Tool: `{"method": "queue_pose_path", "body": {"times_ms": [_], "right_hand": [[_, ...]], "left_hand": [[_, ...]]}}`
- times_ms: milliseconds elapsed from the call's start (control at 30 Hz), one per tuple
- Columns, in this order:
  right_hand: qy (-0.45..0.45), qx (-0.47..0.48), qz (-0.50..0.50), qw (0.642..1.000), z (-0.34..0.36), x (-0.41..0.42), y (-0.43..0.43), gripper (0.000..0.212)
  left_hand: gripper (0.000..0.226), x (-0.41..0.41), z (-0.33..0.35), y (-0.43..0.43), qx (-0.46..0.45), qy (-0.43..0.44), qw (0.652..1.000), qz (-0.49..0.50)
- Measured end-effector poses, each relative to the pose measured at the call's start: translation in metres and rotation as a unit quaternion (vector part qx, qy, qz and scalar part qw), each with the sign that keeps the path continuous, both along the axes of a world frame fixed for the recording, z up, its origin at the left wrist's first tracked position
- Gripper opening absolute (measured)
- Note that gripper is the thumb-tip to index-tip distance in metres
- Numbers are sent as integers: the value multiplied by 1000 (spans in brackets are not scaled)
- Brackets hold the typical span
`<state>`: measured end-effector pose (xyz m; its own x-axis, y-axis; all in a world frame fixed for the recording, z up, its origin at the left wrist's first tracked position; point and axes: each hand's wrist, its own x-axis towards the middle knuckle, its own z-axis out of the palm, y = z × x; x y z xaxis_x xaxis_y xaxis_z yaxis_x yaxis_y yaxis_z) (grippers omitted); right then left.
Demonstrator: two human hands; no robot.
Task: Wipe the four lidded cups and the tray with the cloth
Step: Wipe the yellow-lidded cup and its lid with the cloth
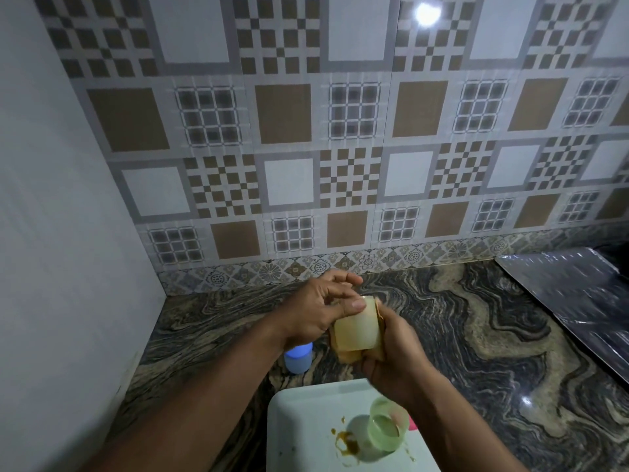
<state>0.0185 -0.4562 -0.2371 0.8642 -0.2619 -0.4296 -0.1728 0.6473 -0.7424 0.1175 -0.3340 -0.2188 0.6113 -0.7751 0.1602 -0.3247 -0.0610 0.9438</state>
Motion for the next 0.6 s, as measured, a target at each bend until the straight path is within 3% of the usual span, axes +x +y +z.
{"method": "queue_pose_path", "body": {"times_ms": [67,133,267,367,433,533,600], "right_hand": [[13,103,45,994,1,-4,-1,38],[12,128,22,991,-2,-2,-8,42],[3,71,-65,995,-1,9,-18,47],[7,-17,-107,994,2,10,-18,42],[6,-56,-118,991,4,9,-16,40],[1,-125,-114,986,4,8,-15,40],[-2,-169,-112,979,3,8,-14,41]], "left_hand": [[22,-2,-7,-3,-65,74,995,11],[12,-4,-20,-6,-123,87,986,69],[28,-14,-45,-14,-93,-116,970,191],[24,-21,-48,-13,-93,-291,934,184],[22,-20,-47,-11,-93,-344,919,169],[24,-22,-44,-6,-80,-333,925,165],[50,-22,-41,-2,-43,-253,949,184]]}}
